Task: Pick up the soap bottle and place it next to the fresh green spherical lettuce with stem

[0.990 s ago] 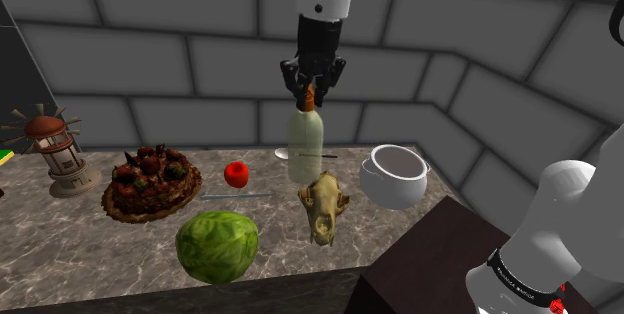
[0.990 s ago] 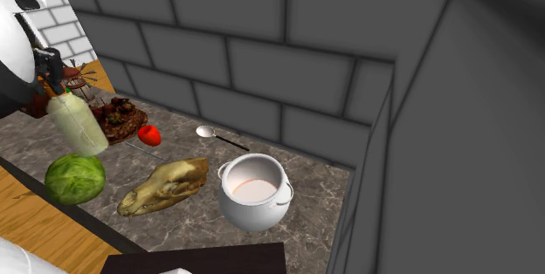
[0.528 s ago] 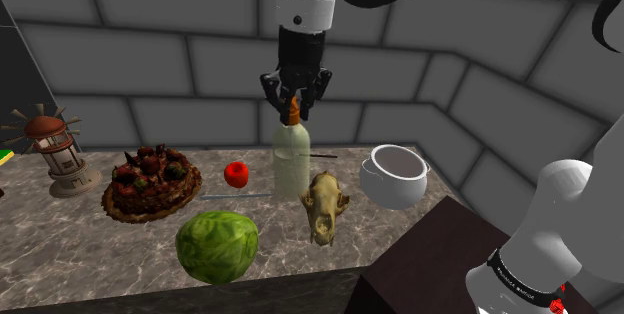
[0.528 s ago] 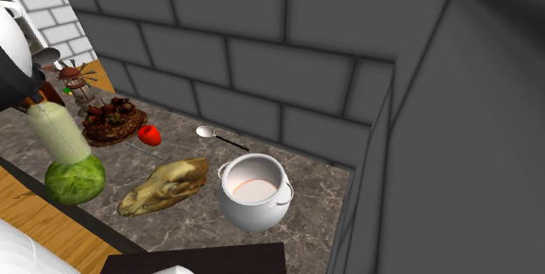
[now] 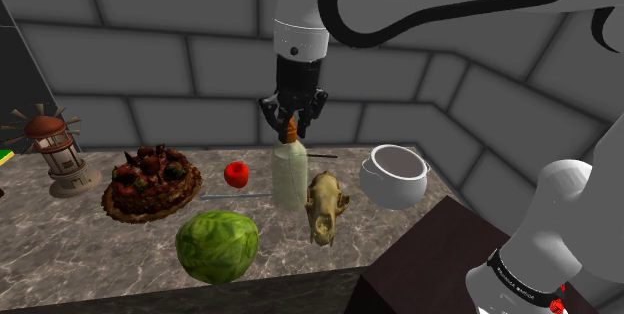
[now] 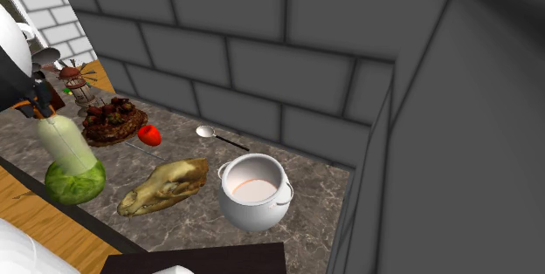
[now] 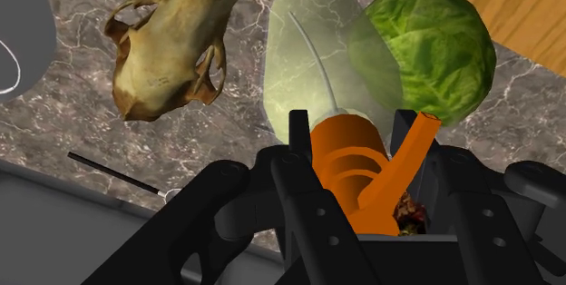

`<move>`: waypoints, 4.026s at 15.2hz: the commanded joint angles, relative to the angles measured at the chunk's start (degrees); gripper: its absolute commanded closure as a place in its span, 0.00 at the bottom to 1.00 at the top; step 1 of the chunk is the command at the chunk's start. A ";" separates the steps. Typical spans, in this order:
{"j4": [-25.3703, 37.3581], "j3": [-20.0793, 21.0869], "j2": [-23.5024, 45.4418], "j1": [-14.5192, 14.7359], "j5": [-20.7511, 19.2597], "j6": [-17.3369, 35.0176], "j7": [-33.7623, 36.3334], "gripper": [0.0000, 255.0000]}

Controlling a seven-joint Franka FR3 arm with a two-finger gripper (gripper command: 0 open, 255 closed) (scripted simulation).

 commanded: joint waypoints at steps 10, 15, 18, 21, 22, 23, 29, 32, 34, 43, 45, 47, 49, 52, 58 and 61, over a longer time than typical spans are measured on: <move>-7.12 -0.04 1.06 -0.02 -0.33 8.21 0.28 1.00; -9.78 -0.04 2.10 0.01 -0.63 11.88 0.54 1.00; -11.22 -0.05 2.87 0.04 -0.86 14.07 0.73 1.00; -12.54 -0.07 3.74 0.07 -1.13 16.24 0.94 1.00; -12.96 -0.08 4.05 0.08 -1.23 16.96 1.02 1.00; -13.37 -0.09 4.38 0.09 -1.33 17.68 1.10 1.00; -15.53 -0.18 6.55 0.19 -2.04 21.96 1.64 1.00; -16.45 -0.26 7.78 0.25 -2.45 24.06 1.96 1.00; -16.99 -0.33 8.65 0.31 -2.76 25.46 2.18 1.00; -18.83 -0.81 13.07 0.64 -4.36 31.59 3.36 1.00; -19.04 -0.92 13.86 0.72 -4.65 32.57 3.57 1.00; -19.03 -0.92 13.86 0.72 -4.65 32.56 3.57 1.00; -19.03 -0.92 13.86 0.72 -4.65 32.56 3.57 1.00; -19.03 -0.92 13.86 0.72 -4.65 32.56 3.57 1.00; -19.03 -0.92 13.86 0.72 -4.65 32.56 3.57 0.00; -17.88 -0.38 9.90 0.40 -3.24 27.56 2.62 0.00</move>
